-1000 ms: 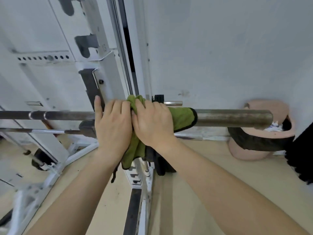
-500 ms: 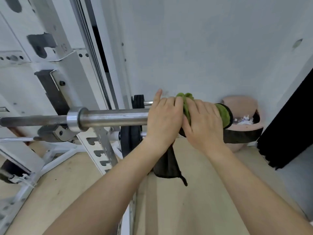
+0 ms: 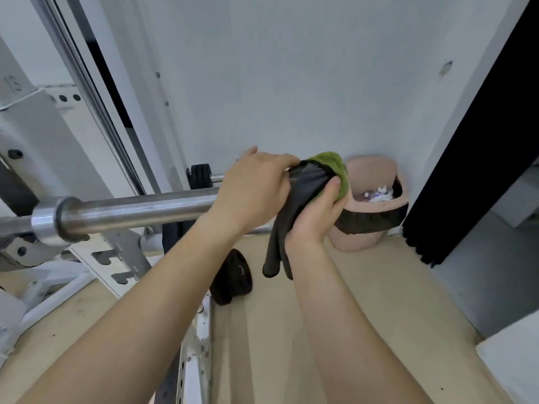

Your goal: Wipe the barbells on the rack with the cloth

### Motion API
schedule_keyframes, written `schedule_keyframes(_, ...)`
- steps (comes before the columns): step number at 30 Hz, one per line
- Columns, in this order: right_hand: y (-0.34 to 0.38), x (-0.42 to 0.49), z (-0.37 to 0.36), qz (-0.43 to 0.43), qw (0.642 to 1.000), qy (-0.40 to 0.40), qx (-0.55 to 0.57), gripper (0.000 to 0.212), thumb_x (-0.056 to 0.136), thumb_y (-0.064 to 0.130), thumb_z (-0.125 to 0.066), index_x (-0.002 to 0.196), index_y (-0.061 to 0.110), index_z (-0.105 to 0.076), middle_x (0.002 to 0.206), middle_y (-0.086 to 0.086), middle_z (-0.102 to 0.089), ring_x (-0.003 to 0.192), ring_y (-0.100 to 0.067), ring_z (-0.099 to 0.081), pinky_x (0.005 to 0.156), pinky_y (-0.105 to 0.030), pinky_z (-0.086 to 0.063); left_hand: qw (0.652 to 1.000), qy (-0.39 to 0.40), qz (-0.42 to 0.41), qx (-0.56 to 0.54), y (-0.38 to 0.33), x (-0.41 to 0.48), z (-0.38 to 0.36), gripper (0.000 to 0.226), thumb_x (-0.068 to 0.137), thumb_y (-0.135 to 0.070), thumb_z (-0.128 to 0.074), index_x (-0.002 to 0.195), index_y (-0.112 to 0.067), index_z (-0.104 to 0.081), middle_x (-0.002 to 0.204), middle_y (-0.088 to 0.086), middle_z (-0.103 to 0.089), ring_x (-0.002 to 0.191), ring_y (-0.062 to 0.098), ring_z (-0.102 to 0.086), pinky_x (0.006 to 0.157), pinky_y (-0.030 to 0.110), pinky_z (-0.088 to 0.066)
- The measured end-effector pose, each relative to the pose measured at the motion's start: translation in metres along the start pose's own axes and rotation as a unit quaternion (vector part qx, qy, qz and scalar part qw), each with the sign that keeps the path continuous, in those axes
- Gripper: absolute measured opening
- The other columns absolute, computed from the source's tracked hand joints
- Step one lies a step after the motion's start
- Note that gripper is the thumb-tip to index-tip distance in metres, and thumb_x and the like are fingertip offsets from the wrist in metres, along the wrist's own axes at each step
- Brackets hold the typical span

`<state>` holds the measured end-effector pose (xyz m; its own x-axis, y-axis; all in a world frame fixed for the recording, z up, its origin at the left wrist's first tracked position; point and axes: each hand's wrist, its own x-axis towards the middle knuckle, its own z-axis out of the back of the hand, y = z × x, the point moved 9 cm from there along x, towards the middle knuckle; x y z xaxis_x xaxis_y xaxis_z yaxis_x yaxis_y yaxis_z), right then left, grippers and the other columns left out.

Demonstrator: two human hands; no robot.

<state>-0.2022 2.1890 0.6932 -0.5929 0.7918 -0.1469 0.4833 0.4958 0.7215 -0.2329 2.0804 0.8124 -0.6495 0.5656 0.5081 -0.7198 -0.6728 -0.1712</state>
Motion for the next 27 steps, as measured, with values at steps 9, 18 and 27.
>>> schedule_keyframes(9, 0.0, 0.038, 0.0, -0.255, 0.963, 0.088, 0.012, 0.042, 0.094, 0.045, -0.059, 0.113, 0.011, -0.075, 0.11, -0.012, -0.076, 0.102, -0.029, -0.071, 0.097, -0.039, -0.055, 0.999, -0.027, 0.003, 0.04, 0.014, -0.03, -0.001, 0.029, 0.098, -0.029, -0.053, 0.116, -0.014, -0.069, 0.106, 0.002, -0.073, 0.097, 0.026, -0.065, 0.103, 0.042, -0.045)
schedule_keyframes(18, -0.033, 0.02, 0.021, -0.256, 0.959, 0.046, 0.116, 0.029, 0.11, 0.02, -0.038, 0.133, 0.021, -0.055, 0.133, -0.007, -0.06, 0.111, -0.023, -0.062, 0.082, -0.029, -0.049, 0.872, 0.136, 0.316, -0.348, 0.024, -0.135, -0.124, 0.057, 0.079, -0.05, -0.07, 0.128, -0.03, -0.05, 0.118, -0.016, -0.064, 0.102, 0.002, -0.064, 0.084, 0.022, -0.053)
schedule_keyframes(27, -0.026, 0.039, 0.052, -0.254, 0.94, -0.014, 0.226, 0.04, 0.103, 0.035, -0.042, 0.127, 0.015, -0.066, 0.125, -0.017, -0.067, 0.114, -0.038, -0.06, 0.1, -0.049, -0.046, 0.451, 0.049, 0.471, -0.757, 0.007, -0.1, -0.181, 0.028, 0.103, -0.035, -0.048, 0.111, -0.019, -0.069, 0.106, 0.009, -0.076, 0.091, 0.029, -0.076, 0.075, 0.034, -0.061)
